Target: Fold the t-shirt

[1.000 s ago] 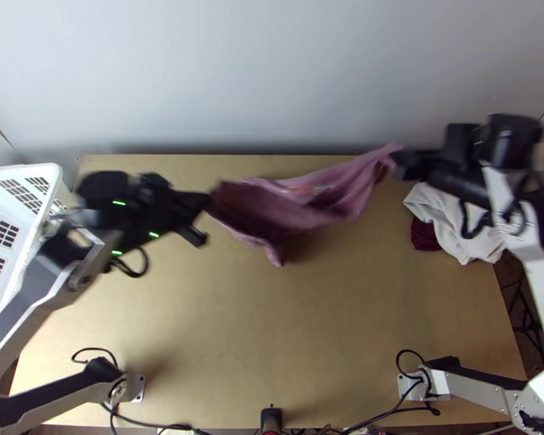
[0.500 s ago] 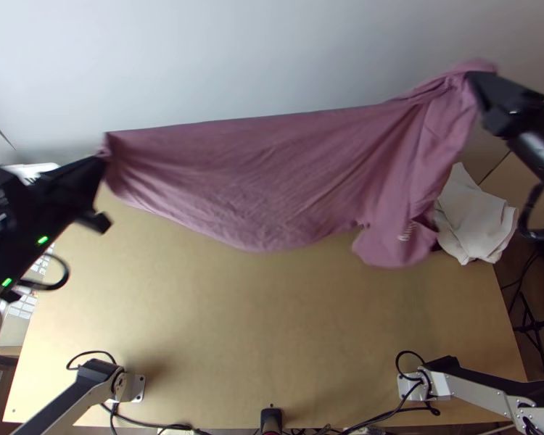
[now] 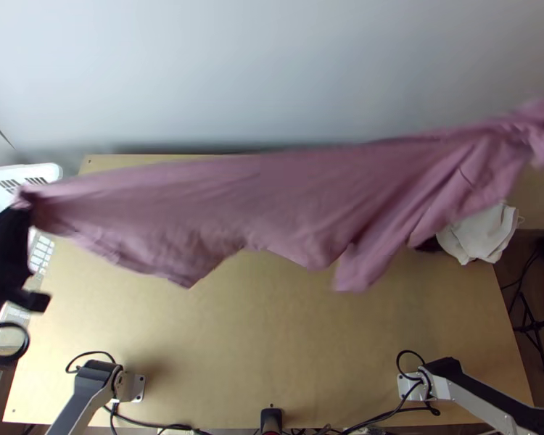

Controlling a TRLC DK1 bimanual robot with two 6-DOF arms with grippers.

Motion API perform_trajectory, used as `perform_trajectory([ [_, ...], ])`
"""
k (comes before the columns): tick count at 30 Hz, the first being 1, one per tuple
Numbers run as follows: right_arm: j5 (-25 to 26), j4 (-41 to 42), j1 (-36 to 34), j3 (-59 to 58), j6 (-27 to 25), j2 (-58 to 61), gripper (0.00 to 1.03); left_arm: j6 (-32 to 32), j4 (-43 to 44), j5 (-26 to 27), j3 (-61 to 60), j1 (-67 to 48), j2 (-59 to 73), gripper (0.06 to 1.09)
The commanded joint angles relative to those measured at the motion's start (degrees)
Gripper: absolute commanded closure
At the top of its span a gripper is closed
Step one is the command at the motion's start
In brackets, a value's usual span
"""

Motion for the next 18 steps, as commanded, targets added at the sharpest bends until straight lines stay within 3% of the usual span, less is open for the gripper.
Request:
perform_trajectory([
  [1, -3.96, -3.53, -2.08, 2.76, 2.34, -4.94, 1.0, 0.02, -0.61, -0.16, 1.78, 3.25, -5.01, 1.05],
  [3, -6.24, -4.59, -3.05, 2.67, 3.75, -5.91, 1.0, -1.12, -2.28, -0.16, 3.45, 3.43, -4.92, 1.05],
  [12, -7.12, -11.18, -3.57, 2.05, 3.66, -9.08, 1.0, -3.4, -8.35, -0.07, 5.12, 3.25, -6.15, 1.05],
  [15, -6.94, -13.9, -3.75, -0.5, 2.78, -9.78, 1.0, -3.32, -9.75, -0.07, 5.64, 2.46, -5.89, 1.05],
  [18, -5.8, -14.96, -3.84, -8.32, -1.35, -10.39, 1.0, -2.44, -10.46, -0.07, 3.27, 1.67, -5.53, 1.05],
])
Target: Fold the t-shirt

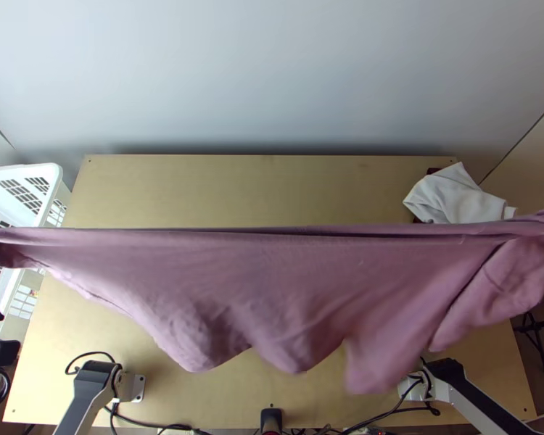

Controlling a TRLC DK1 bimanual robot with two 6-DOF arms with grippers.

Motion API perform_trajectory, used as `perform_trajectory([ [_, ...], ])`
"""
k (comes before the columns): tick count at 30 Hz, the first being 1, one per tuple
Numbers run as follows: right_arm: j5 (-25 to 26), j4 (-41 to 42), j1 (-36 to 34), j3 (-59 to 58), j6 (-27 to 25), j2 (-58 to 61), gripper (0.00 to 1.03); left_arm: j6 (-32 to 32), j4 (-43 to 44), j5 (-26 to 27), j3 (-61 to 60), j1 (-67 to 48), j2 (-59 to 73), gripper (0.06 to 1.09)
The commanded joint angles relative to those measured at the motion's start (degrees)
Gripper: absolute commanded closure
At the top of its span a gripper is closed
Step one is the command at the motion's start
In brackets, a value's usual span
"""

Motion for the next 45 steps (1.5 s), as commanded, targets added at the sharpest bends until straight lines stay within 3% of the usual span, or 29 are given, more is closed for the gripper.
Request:
perform_trajectory([
  [1, 0.91, -3.57, -0.45, -12.12, -5.73, -2.16, 1.0, 1.19, -2.22, 0.12, -3.5, -1.21, -0.25, 1.05],
  [4, 0.91, 1.44, -0.54, -28.99, -7.93, -5.06, 1.0, 2.69, -0.28, 0.56, -13.08, -2.27, -1.83, 1.05],
  [7, 0.91, 14.1, -0.27, -47.8, -8.28, -9.71, 1.0, 2.78, 5.17, 2.15, -24.33, -2.8, -4.29, 1.05],
  [10, 1.09, 21.57, 0.34, -61.25, -10.83, -9.71, 1.0, 4.8, 11.85, 2.94, -34.87, -3.5, -3.85, 1.05],
  [17, 1.26, 41.61, -1.68, -73.38, -15.66, 4.08, 1.0, 8.93, 32.41, 3.2, -48.32, -4.55, 8.37, 1.05],
  [22, 1.88, 54.79, -1.94, -70.04, -18.56, 22.63, 1.0, 10.77, 49.46, 3.2, -48.76, -2.09, 26.56, 1.05],
  [25, 2.76, 57.43, -2.91, -62.66, -21.2, 34.32, 1.0, 12.53, 55.44, 2.76, -43.75, -1.65, 40.1, 1.05],
  [37, 8.91, 58.92, -3.61, -30.93, -22.25, 64.9, 1.0, 12.71, 56.93, 1.97, -12.28, 1.25, 78.06, 1.05],
  [45, 11.54, 54.17, -2.91, -16.34, -22.25, 74.84, 1.0, 16.93, 55.79, 1.88, -3.32, 2.21, 88.7, 1.05],
])
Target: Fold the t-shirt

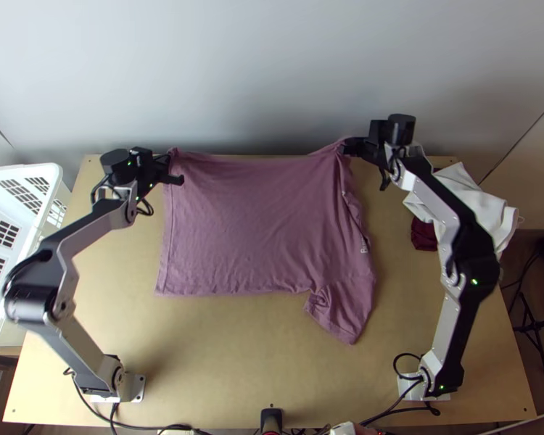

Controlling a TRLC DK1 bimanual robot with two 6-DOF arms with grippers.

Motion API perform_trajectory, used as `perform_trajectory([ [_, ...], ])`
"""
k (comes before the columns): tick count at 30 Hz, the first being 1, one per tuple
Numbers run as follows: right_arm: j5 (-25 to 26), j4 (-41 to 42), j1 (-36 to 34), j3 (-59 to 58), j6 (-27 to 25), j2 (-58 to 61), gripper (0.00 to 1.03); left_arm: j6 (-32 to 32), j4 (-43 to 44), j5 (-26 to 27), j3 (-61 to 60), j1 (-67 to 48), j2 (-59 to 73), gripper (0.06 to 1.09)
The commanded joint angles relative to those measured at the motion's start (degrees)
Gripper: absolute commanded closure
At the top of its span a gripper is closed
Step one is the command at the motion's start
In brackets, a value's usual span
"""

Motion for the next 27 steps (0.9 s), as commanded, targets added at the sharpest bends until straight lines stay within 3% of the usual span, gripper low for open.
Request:
perform_trajectory([
  [1, 2.61, -5.46, 1.11, 12.6, -0.29, 9.2, 1.0, 2.96, -0.64, -0.13, 7.54, 0.29, 10.12, 1.05],
  [6, 2.96, -14.34, 3.31, 6.54, -2.83, 3.49, 1.0, 3.58, -1.08, -0.13, 3.15, -0.15, 7.84, 1.05],
  [18, 4.1, -13.46, 3.14, -25.8, -4.42, -19.45, 1.0, 3.75, -0.82, -0.04, -17.24, -0.15, -10.79, 1.05],
  [27, 4.28, -9.94, 5.86, -39.16, -3.54, -22.7, 1.0, 3.4, -0.03, -0.04, -26.74, -0.06, -14.49, 1.05],
])
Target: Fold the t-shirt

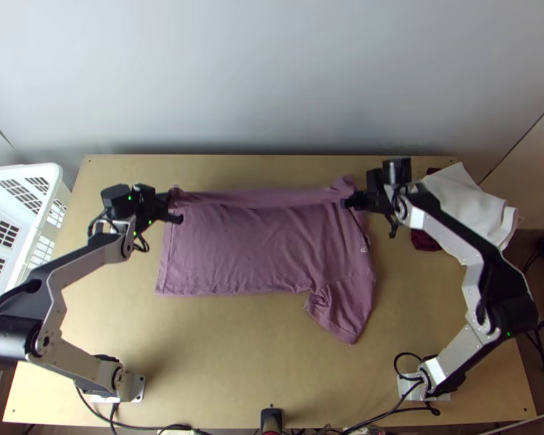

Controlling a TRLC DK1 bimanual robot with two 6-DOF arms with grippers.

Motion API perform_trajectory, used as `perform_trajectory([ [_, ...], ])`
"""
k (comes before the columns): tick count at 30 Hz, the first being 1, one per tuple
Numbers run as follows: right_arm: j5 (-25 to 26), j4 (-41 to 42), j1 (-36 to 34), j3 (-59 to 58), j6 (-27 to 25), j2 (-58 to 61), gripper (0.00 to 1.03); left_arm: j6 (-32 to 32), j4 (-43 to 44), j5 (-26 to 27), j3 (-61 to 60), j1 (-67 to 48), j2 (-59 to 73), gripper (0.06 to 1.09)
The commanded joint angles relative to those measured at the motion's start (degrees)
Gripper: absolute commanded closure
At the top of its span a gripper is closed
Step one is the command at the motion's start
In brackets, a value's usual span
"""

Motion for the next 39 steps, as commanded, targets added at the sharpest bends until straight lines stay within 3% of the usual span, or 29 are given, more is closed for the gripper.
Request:
perform_trajectory([
  [1, 0.5, 2.28, 2.52, -11.26, 0.75, -3.23, 1.0, -0.73, 0.32, 0.05, -6.65, 0.55, -3.05, 1.05],
  [15, 0.5, 1.57, 3.84, -17.76, -1.89, -3.93, 1.0, -0.82, -1.44, -0.04, -8.5, 1.43, -2.79, 1.03],
  [16, 0.5, 1.48, 3.84, -17.59, -1.89, -4.29, 1.0, -1.17, -2.49, -0.04, -8.41, 1.34, -2.97, 0.96],
  [17, 0.41, 1.22, 3.84, -17.59, -1.89, -5.16, 0.94, -1.43, -4.34, 0.05, -8.14, 1.16, -3.23, 0.79],
  [18, 0.41, 1.22, 3.66, -17.85, -1.8, -6.57, 0.75, -2.23, -6.71, 0.05, -7.71, 1.08, -3.76, 0.5],
  [19, 0.41, 1.22, 3.48, -18.11, -1.63, -8.42, 0.45, -2.75, -9.61, 0.05, -7.27, 0.9, -4.55, 0.16],
  [20, 0.41, 1.22, 3.04, -18.11, -1.19, -10.26, 0.15, -2.93, -12.07, 0.05, -7.09, 0.55, -5.95, 0.1],
  [21, 0.32, 0.87, 2.69, -17.5, -0.84, -11.84, 0.03, -3.1, -13.74, 0.05, -7.18, 0.29, -7.45, 0.1],
  [29, -1.7, -18.47, 1.29, -13.98, -1.28, -29.42, 0.03, -3.19, -26.22, 0.05, -9.02, 1.43, -25.73, 0.1],
  [33, -4.6, -26.03, 4.1, -16.62, -3.12, -40.5, 0.03, 3.05, -37.03, 3.83, -12.89, 1.43, -36.19, 0.1],
  [39, -5.22, -38.59, 7.62, -17.15, -7.69, -41.99, 0.03, 13.07, -52.06, 5.41, -17.81, -0.07, -42.96, 0.1],
])
